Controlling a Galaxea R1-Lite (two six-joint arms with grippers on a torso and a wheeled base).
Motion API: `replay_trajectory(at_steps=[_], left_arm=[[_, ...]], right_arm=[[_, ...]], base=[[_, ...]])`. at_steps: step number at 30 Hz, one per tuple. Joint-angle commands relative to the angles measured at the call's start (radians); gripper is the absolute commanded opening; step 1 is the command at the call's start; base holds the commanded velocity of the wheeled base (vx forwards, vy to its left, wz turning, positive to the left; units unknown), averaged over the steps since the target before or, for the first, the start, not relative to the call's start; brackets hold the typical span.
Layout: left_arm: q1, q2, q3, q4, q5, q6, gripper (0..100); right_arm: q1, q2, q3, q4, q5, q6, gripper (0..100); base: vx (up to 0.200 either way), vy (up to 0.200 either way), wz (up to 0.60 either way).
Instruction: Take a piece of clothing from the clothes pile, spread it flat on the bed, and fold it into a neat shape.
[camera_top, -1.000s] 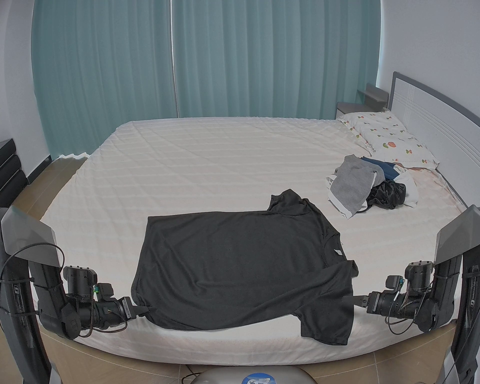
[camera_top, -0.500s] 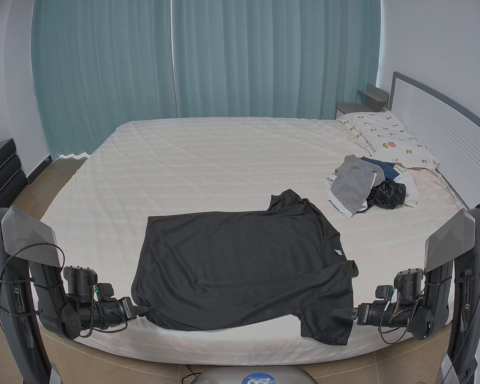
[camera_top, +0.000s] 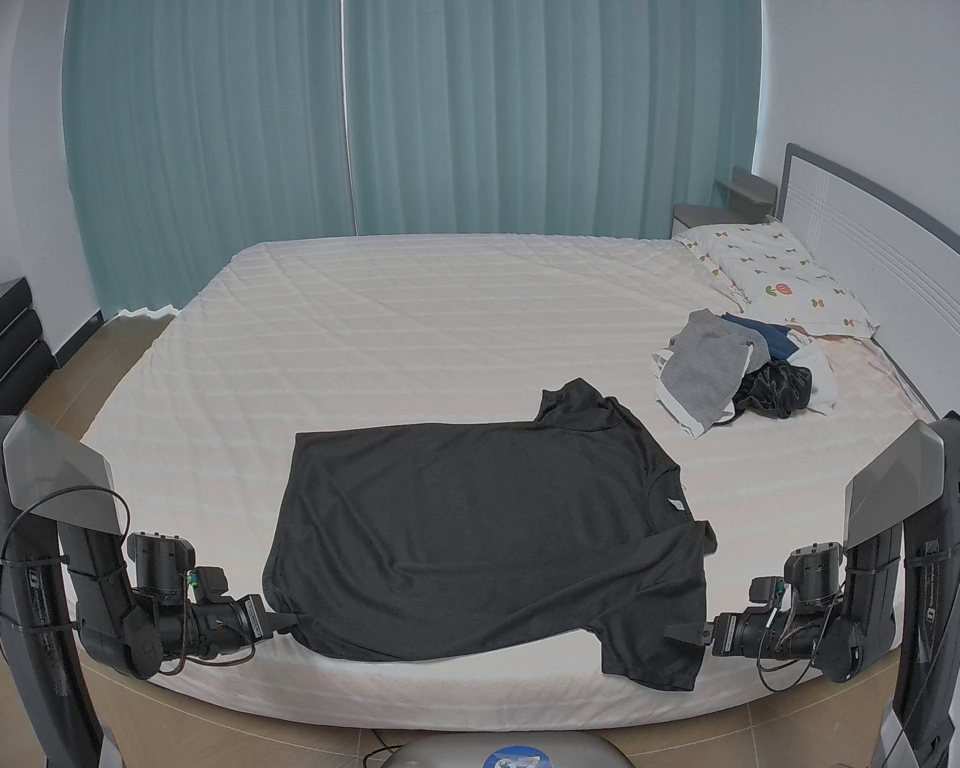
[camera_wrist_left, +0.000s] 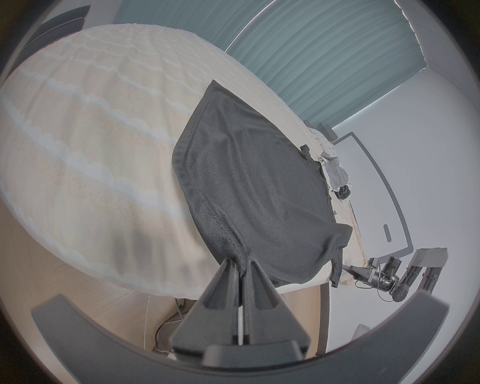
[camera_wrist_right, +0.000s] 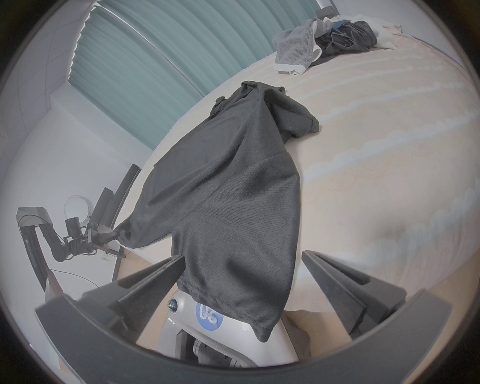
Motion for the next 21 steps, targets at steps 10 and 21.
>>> replay_trajectory(at_steps=[10, 21], left_arm=[[-0.001, 0.006, -0.002, -0.001, 0.001, 0.001, 0], [0.002, 0.003, -0.002, -0.001, 0.0, -0.01, 0]], right_arm=[[0.051, 0.023, -0.027, 0.006, -0.04, -0.008, 100], [0.02, 0.015, 0.035, -0.051, -0.074, -0.011, 0]], base=[[0.0, 0.0, 0.0], [0.0, 0.0, 0.0]])
